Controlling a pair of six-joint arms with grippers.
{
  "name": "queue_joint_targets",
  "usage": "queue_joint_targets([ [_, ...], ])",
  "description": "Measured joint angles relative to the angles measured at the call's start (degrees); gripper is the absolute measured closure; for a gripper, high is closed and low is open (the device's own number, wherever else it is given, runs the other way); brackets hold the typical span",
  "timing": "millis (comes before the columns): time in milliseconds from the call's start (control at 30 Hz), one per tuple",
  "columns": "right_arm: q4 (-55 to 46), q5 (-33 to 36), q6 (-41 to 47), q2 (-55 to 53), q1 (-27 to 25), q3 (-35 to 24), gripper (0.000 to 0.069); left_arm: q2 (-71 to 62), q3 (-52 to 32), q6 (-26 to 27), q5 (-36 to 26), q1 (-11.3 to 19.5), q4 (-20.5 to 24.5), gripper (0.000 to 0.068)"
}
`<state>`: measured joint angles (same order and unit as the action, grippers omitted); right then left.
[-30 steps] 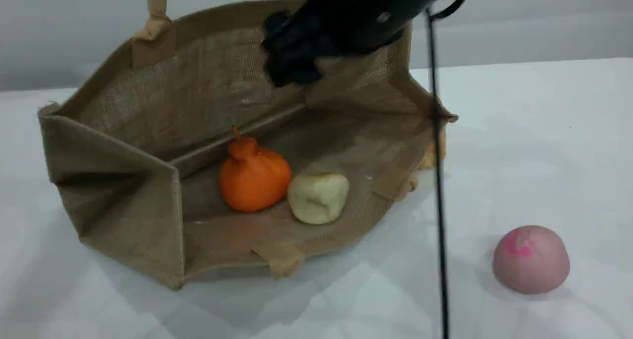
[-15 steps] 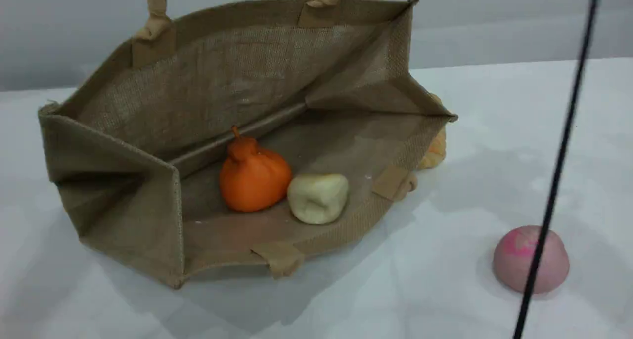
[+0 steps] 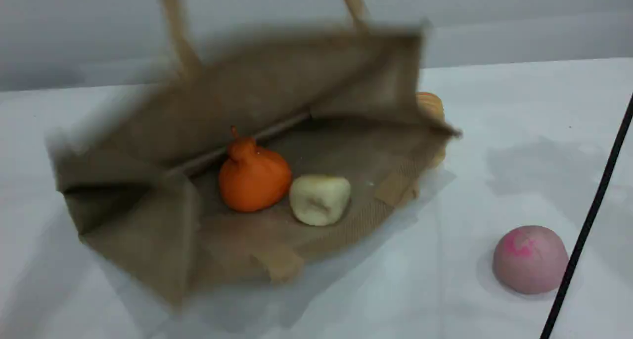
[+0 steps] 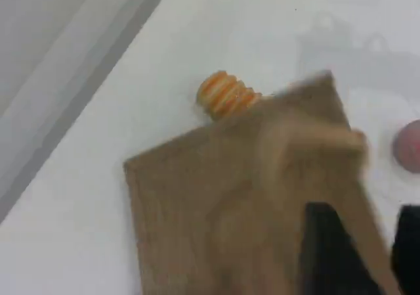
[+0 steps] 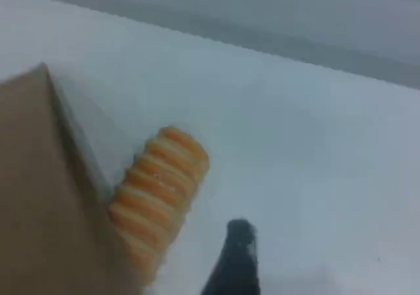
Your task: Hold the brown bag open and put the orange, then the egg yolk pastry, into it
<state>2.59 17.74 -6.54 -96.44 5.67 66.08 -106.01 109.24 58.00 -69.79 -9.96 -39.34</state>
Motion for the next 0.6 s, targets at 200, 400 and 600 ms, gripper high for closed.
queue_joint_targets([
  [200,-1.2,0.7,0.0,0.8,0.0,0.0,0.0107,0.0,0.0,-0.3,-0.1,0.0,-0.2,0.0199],
  [400,-2.6,3.4,0.0,6.0,0.0,0.1,0.0107,1.3,0.1,-7.4,-0.1,0.0,1.3,0.0179],
  [600,-2.6,10.3,0.5,14.9,0.0,0.1,0.0107,6.9,0.3,-16.4,-0.3,0.0,6.9,0.0179],
])
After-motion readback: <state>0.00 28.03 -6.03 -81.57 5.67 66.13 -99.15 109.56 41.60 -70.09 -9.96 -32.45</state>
